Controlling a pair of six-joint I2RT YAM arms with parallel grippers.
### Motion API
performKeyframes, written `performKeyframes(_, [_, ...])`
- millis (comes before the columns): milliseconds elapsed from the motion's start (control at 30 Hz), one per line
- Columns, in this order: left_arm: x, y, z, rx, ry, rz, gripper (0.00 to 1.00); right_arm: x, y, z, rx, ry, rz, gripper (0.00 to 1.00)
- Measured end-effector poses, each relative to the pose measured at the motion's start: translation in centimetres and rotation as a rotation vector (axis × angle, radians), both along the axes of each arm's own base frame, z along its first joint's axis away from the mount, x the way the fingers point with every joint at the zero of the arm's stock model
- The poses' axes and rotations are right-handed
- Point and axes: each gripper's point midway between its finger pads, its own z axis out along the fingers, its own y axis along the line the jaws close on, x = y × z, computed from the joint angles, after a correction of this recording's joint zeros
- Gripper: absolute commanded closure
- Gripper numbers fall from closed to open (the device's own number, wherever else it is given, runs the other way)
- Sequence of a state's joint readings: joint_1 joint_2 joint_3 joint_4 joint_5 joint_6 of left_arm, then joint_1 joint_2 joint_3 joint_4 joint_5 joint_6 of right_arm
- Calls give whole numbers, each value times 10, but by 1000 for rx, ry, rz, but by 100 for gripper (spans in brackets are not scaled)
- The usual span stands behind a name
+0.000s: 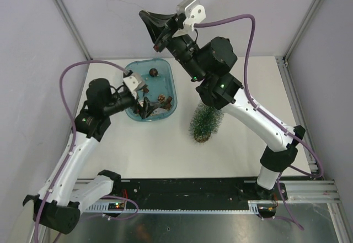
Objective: Decorate the small christmas tree
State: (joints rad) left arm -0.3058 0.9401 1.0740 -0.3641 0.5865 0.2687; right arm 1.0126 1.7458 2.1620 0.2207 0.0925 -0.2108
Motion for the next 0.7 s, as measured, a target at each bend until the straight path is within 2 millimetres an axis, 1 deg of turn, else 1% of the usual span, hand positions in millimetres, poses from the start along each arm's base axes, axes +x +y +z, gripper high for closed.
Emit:
performKeyframes(100, [2,-10,-27,-5,53,-55,0,-5,-2,11,15,-15,5,100])
performKeyframes(167, [6,-15,-39,-6,72,-77,1,-7,-3,14,16,-19,6,100])
performKeyframes(300, [12,-21,-47,-11,81,-106,9,-8,-3,18,20,-26,7,100])
performKeyframes(367, [13,-26,-46,-21,76,-126,16,-7,-2,18,19,-25,7,100])
performKeyframes(433, [12,-31,-46,-29,78,-145,28,-6,-1,20,23,-29,7,100])
performKeyframes(500, [11,-37,-44,-41,86,-170,46,-5,0,22,27,-34,12,100])
performKeyframes(533, [11,-40,-43,-47,87,-180,58,-6,0,24,31,-39,16,100])
performKeyframes(600, [11,-44,-40,-57,90,-198,75,-6,-1,28,39,-46,21,100])
performKeyframes(667, [12,-46,-35,-66,85,-206,85,-7,-2,30,43,-52,21,100])
performKeyframes(700, [12,-47,-31,-68,76,-208,87,-7,-4,32,47,-55,20,100])
